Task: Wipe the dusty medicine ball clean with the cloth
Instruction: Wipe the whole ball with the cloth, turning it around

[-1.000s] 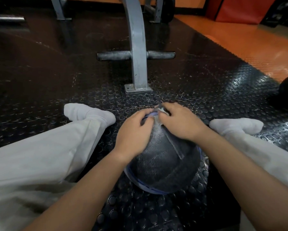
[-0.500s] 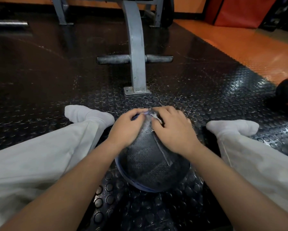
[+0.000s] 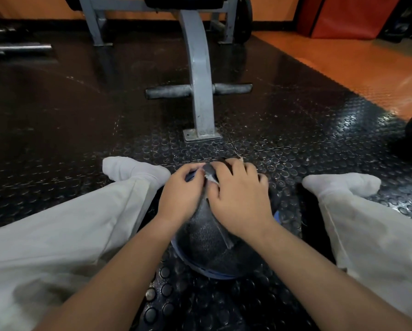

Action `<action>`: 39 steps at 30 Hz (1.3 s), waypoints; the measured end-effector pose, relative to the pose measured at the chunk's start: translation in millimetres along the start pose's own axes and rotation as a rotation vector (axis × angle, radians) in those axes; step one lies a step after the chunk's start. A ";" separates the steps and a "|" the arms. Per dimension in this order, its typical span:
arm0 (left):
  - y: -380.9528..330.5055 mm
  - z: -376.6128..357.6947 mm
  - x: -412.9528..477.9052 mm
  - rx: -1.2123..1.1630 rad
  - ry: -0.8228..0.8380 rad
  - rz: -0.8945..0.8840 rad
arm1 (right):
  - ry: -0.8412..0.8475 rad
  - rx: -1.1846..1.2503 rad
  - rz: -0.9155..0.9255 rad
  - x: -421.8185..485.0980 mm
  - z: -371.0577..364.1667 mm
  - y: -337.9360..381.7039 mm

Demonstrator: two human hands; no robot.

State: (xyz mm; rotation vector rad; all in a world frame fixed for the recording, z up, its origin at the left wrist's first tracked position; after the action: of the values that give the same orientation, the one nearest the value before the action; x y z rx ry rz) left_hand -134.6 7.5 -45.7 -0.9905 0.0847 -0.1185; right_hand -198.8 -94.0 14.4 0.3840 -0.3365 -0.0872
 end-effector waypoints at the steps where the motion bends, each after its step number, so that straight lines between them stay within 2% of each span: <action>1: 0.3 0.1 -3.0 -0.003 -0.002 -0.014 | 0.069 0.029 -0.003 3.9 -2.7 -4.3; 5: 3.7 -0.5 -12.8 0.007 -0.055 0.009 | 0.386 0.332 -0.238 49.3 -32.6 -55.0; 7: 0.3 -3.3 -15.7 0.010 -0.070 0.031 | 0.474 0.400 -0.325 64.9 -47.2 -70.4; 10: -7.1 -6.8 -7.3 0.064 -0.044 0.067 | 0.373 0.364 -0.311 62.6 -38.7 -71.5; 14: -9.9 -14.0 10.0 0.197 0.077 0.101 | 0.164 0.335 0.002 18.9 -0.9 -34.9; 17: -17.2 -21.1 4.8 0.268 0.125 0.020 | 0.136 0.471 0.058 4.6 6.9 -41.6; 21: -34.6 -26.0 -12.2 0.297 0.098 -0.125 | 0.264 0.726 -0.039 26.3 -1.3 -60.4; 23: -37.7 -27.4 -20.2 0.293 0.088 -0.152 | 0.366 0.747 -0.114 39.5 -14.3 -63.0; 26: -32.6 -25.5 -20.8 0.274 0.094 -0.125 | 0.437 0.695 -0.124 48.6 -23.1 -56.2; 31: -16.3 -26.1 -3.6 0.344 0.194 -0.048 | 0.397 0.751 -0.026 29.1 -11.5 -53.6; 36: -13.8 -30.2 8.6 0.423 0.312 0.026 | 0.362 0.908 -0.051 11.7 8.7 -72.0; 39: -27.5 -41.5 7.9 0.492 0.368 -0.027 | 0.369 0.899 -0.101 11.4 6.5 -77.2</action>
State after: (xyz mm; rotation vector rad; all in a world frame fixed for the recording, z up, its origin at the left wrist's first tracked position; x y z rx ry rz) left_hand -133.6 -42.9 -45.4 -0.4695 0.3614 -0.3295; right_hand -191.8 -169.2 -5.9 1.2895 0.0323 0.0441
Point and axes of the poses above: each hand's wrist, its own x-axis towards the middle knuckle, its own z-axis out of the back of the hand, y = z × x, the point moved 10 cm from there along x, towards the middle knuckle, and after that the axes turned 14 degrees about x, right-handed, at the moved point
